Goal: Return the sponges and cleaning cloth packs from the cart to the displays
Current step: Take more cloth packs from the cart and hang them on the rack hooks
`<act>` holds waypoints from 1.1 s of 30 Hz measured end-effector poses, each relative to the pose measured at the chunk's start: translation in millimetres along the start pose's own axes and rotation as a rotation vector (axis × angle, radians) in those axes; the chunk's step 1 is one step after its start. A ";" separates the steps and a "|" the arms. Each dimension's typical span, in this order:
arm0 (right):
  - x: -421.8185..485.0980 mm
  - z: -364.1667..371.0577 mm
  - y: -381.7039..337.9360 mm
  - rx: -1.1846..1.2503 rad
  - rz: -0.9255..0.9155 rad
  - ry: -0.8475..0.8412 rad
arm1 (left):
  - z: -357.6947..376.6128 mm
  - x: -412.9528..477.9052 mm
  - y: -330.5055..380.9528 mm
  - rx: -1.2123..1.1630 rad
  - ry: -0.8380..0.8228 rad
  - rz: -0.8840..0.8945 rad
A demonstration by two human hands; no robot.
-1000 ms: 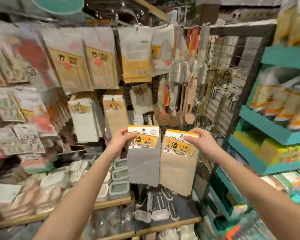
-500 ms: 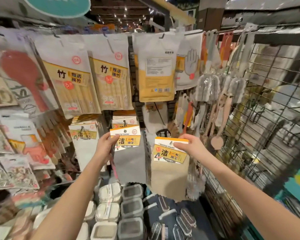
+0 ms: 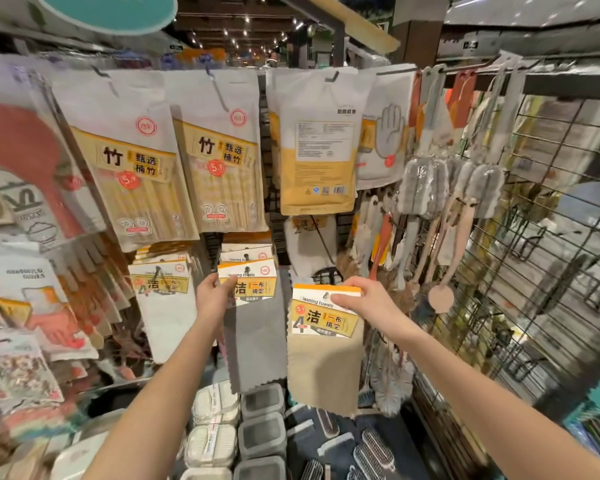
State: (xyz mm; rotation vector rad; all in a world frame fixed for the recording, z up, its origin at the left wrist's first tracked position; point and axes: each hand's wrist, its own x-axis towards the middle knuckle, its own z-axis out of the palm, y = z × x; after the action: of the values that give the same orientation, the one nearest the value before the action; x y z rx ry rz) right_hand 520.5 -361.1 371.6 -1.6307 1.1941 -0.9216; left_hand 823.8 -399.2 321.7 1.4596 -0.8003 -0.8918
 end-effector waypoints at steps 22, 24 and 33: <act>101.5 113.1 -24.9 0.030 0.032 -0.103 | -57.3 13.7 -7.2 -0.177 -0.026 -0.022; 106.5 116.0 -22.7 0.026 0.037 -0.099 | -57.7 6.3 -4.8 -0.179 -0.080 -0.017; 122.7 129.7 -20.8 -0.071 0.027 0.020 | -44.3 -15.5 -15.8 -0.167 -0.081 -0.087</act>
State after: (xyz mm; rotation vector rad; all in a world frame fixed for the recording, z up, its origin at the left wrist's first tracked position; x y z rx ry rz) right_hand 677.7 -447.1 356.0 -1.6614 1.2724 -0.8892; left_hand 855.3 -363.6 308.0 1.3265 -0.7076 -1.0640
